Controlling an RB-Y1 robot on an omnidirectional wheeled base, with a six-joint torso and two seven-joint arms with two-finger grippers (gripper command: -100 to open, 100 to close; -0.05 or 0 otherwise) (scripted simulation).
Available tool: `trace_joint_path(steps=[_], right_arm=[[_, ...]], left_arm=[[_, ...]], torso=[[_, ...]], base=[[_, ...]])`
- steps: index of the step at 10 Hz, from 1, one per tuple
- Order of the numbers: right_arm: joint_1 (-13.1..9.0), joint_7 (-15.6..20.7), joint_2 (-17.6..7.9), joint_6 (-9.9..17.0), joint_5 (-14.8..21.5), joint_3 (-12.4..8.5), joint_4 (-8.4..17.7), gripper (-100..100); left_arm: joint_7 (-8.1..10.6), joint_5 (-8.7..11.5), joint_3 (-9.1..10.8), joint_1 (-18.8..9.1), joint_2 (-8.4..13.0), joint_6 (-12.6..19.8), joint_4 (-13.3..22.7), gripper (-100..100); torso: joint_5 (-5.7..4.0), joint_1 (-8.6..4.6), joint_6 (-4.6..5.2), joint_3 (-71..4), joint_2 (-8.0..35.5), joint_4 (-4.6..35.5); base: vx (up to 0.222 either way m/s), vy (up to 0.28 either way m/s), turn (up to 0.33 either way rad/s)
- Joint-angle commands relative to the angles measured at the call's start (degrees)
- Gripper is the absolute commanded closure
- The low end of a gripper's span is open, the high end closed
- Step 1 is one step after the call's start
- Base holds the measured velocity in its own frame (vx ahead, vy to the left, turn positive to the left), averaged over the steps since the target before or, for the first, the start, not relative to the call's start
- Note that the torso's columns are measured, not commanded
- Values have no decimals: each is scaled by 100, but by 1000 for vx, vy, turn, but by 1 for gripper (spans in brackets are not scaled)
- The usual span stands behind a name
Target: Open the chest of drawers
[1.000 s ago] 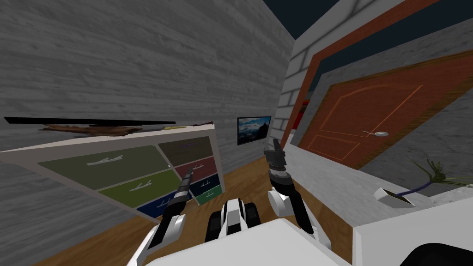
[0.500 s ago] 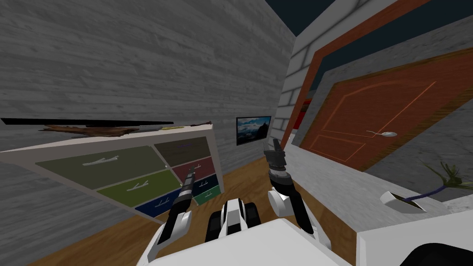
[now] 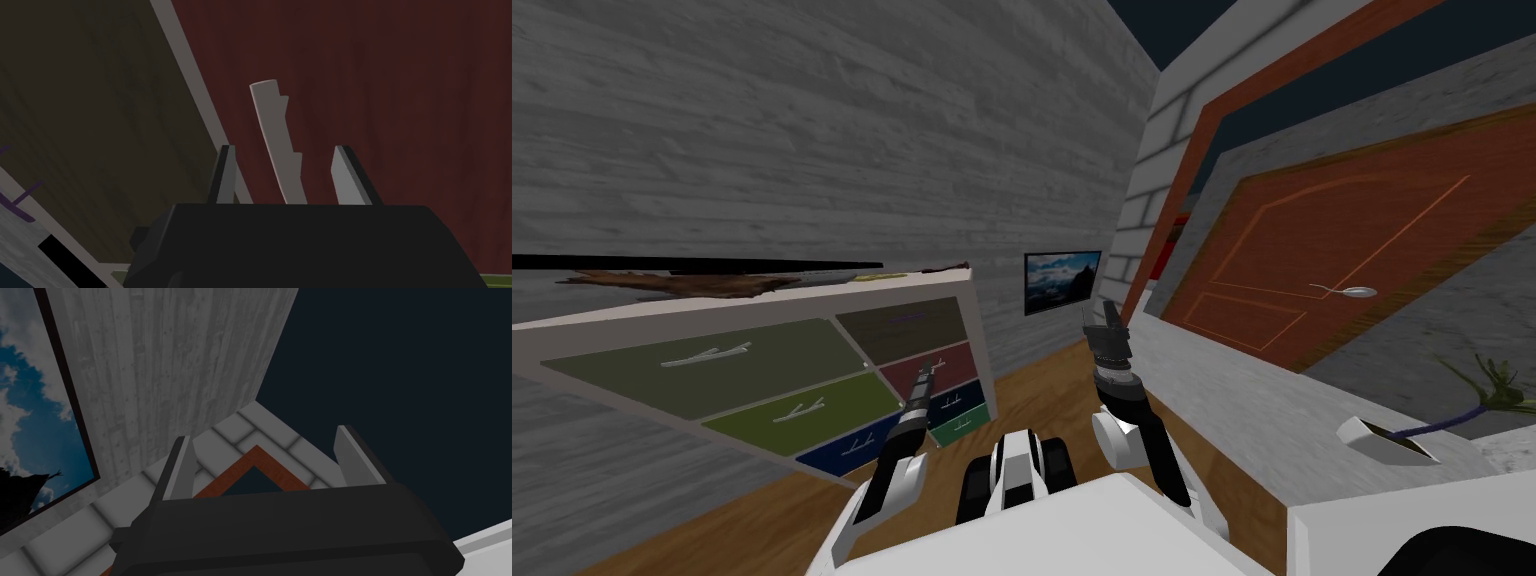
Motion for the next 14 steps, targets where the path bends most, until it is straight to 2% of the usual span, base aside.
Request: trace_joint_path(steps=[1, 4, 5, 8, 9, 14], right_arm=[[0, 0, 0, 0, 0, 0, 0, 0], [-3, 0, 1, 1, 0, 1, 1, 0], [-2, 0, 1, 1, 0, 1, 1, 0], [-2, 0, 1, 1, 0, 1, 1, 0], [-2, 0, 1, 1, 0, 1, 1, 0], [1, 0, 0, 0, 0, 0, 0, 0]], left_arm=[[15, -2, -37, 56, -5, 41, -127, 100], [34, -4, -68, 142, 4, 131, -332, 100], [30, -6, -78, 134, -12, 131, -227, 100], [37, -18, -132, 286, -22, 133, -417, 100], [62, -7, -131, 260, -6, 396, -579, -100], [121, 18, -110, 265, 56, 1021, -1194, -100]], torso=[[-5, 4, -10, -3, -9, 1], [-18, -18, -10, 10, 19, 18], [-24, -6, -13, -1, 3, 24], [-14, -4, -13, -4, -4, 10], [-16, -6, -15, 1, 5, 14], [-1, 0, 1, -22, -37, -8]], base=[[-132, -23, -6], [-213, -64, 15], [-91, -21, -10], [-176, -41, 7], [-111, -32, -12], [2, 0, -12]])
